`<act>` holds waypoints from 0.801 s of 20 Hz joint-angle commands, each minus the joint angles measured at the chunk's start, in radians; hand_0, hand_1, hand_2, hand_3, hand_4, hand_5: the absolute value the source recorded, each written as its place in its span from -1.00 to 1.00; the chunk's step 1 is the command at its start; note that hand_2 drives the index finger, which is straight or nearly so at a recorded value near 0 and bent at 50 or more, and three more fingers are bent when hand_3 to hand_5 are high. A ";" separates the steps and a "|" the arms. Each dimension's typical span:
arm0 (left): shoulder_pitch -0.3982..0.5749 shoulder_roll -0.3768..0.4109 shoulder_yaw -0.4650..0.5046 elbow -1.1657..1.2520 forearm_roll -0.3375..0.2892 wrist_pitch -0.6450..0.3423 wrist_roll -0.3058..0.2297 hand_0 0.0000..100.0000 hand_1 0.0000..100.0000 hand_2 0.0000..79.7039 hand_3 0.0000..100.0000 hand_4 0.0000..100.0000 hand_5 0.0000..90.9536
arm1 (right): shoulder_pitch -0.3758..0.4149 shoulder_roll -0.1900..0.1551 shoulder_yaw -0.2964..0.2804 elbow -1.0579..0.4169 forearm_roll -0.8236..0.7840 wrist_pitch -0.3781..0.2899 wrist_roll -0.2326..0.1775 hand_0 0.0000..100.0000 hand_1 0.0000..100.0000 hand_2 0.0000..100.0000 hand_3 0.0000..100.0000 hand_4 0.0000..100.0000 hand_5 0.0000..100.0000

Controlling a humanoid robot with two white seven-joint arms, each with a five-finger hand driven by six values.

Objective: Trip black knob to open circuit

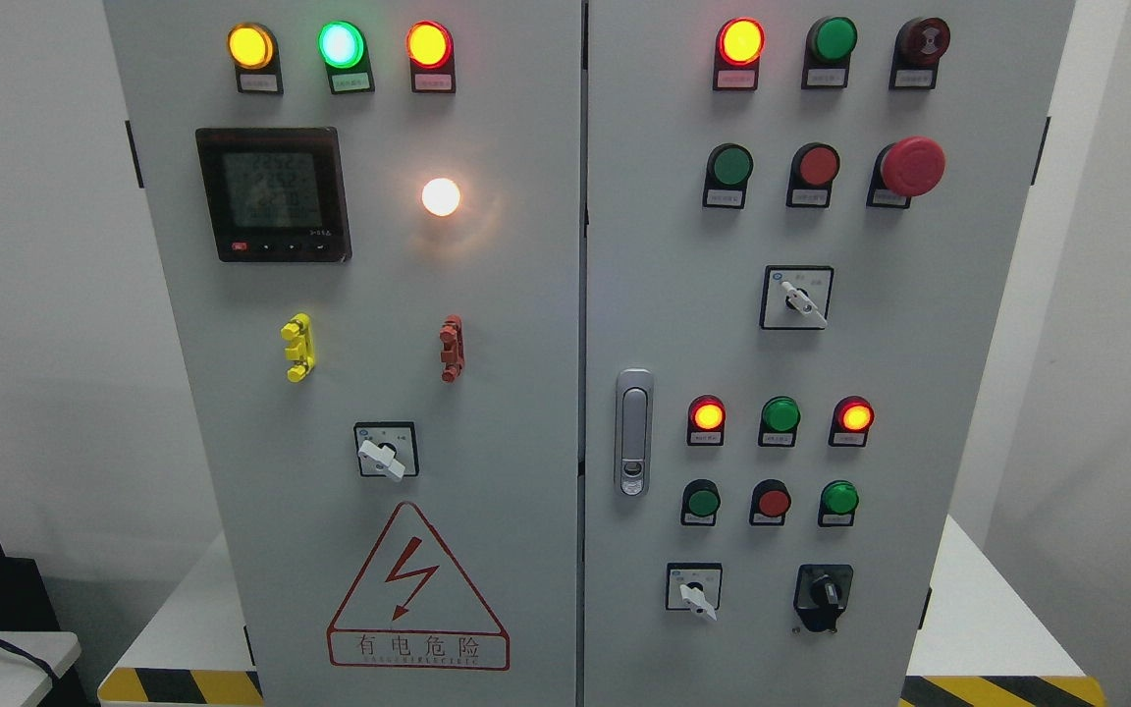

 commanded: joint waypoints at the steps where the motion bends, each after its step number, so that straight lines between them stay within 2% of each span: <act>1: -0.008 0.000 0.000 0.000 -0.034 0.001 0.000 -0.76 -0.22 -1.00 -1.00 -1.00 -1.00 | -0.071 -0.003 -0.078 -0.213 -0.002 -0.076 -0.001 -0.42 0.23 -0.27 0.52 0.59 0.80; 7: -0.008 -0.001 0.000 0.000 -0.032 0.001 0.000 -0.76 -0.22 -1.00 -1.00 -1.00 -1.00 | -0.123 -0.007 -0.080 -0.326 -0.003 -0.019 -0.024 -0.40 0.22 -0.26 0.52 0.61 0.83; 16: -0.008 0.000 0.000 0.000 -0.034 0.001 0.000 -0.76 -0.22 -1.00 -1.00 -1.00 -1.00 | -0.285 -0.011 -0.077 -0.331 0.009 0.150 -0.025 -0.39 0.28 -0.23 0.52 0.62 0.87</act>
